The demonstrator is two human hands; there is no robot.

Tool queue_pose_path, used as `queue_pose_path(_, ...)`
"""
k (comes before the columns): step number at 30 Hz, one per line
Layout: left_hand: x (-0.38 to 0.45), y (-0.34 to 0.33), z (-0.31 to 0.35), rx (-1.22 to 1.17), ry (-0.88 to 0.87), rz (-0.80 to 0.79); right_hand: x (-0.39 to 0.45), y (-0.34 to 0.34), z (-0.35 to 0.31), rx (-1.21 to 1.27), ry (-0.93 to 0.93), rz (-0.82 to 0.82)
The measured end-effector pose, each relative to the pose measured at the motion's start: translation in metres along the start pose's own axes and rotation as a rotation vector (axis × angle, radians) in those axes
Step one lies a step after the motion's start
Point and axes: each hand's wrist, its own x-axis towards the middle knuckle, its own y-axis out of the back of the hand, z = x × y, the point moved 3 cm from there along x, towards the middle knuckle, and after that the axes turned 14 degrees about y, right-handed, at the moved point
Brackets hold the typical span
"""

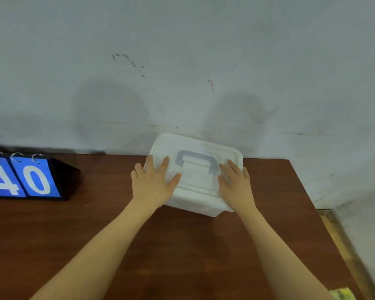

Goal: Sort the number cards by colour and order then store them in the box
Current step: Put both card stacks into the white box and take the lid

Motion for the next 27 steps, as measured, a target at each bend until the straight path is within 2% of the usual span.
queue_pose_path(10, 0.013, 0.002, 0.003, -0.019, -0.005, -0.049, 0.021, 0.008, 0.004, -0.031, -0.034, 0.077)
queue_pose_path(16, 0.016, -0.003, 0.006, 0.01, -0.025, -0.052, 0.023, 0.0, 0.005, -0.129, -0.12, -0.084)
queue_pose_path(21, 0.02, -0.009, 0.009, -0.007, -0.137, -0.026, 0.02, -0.002, 0.007, -0.118, -0.14, -0.114)
queue_pose_path(23, 0.02, -0.01, 0.01, 0.015, -0.191, -0.054, 0.019, -0.003, 0.006, -0.2, -0.106, -0.119)
queue_pose_path(27, 0.014, -0.007, 0.009, 0.042, -0.169, -0.089, 0.02, -0.001, 0.004, -0.324, -0.032, -0.146)
